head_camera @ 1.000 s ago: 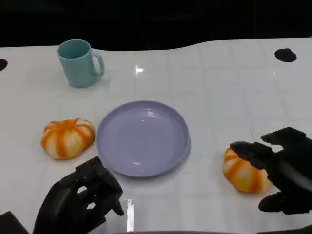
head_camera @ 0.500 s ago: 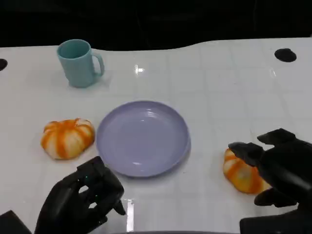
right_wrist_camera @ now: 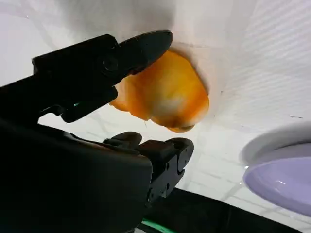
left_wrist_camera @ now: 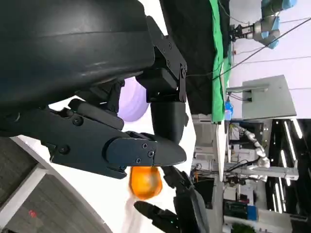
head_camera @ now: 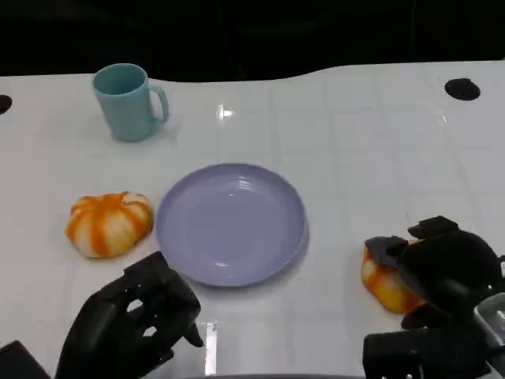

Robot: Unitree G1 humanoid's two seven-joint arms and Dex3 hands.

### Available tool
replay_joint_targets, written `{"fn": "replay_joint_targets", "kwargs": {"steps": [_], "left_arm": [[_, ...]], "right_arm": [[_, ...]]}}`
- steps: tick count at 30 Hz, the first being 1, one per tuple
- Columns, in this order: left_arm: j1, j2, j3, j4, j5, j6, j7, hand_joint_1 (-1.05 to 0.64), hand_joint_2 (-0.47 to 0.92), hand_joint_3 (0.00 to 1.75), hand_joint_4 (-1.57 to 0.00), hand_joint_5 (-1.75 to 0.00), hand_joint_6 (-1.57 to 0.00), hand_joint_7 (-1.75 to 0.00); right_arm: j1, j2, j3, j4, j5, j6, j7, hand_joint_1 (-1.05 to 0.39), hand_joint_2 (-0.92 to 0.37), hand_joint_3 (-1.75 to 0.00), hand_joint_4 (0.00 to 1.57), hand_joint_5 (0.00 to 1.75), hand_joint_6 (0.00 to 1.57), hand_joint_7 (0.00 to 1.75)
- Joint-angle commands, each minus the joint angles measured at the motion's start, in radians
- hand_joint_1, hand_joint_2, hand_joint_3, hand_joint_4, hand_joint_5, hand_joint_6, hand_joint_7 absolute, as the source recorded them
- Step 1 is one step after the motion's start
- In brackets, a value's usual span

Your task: Grasp the bread from the table and place it into the plate.

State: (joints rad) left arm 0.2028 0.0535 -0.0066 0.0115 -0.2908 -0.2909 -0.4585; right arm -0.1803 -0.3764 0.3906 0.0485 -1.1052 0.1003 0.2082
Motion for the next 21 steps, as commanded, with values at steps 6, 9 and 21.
{"fn": "replay_joint_targets", "kwargs": {"steps": [6, 9, 21], "left_arm": [[0.008, 0.009, 0.007, -0.009, 0.001, -0.003, 0.004, -0.58, 0.92, 0.30, -0.65, -1.75, -0.57, -1.50], [0.011, 0.010, 0.006, -0.017, 0.000, 0.007, 0.006, -0.58, 0.92, 0.30, -0.64, -1.75, -0.58, -1.49], [0.010, 0.010, 0.005, -0.017, 0.003, 0.001, 0.005, -0.56, 0.92, 0.31, -0.64, -1.75, -0.58, -1.49]], "right_arm": [[-0.106, 0.047, 0.048, 0.242, 0.035, -0.011, -0.206, -0.49, -0.88, -0.01, 0.34, 0.29, 0.44, 0.03], [-0.137, 0.056, 0.033, 0.338, 0.101, -0.102, -0.368, -0.26, -0.92, -0.03, 0.89, 0.60, 0.94, 0.10], [-0.235, 0.045, 0.051, 0.521, 0.175, -0.256, -0.598, -0.17, -0.49, -1.00, 0.91, 1.75, 0.66, 1.74]]}}
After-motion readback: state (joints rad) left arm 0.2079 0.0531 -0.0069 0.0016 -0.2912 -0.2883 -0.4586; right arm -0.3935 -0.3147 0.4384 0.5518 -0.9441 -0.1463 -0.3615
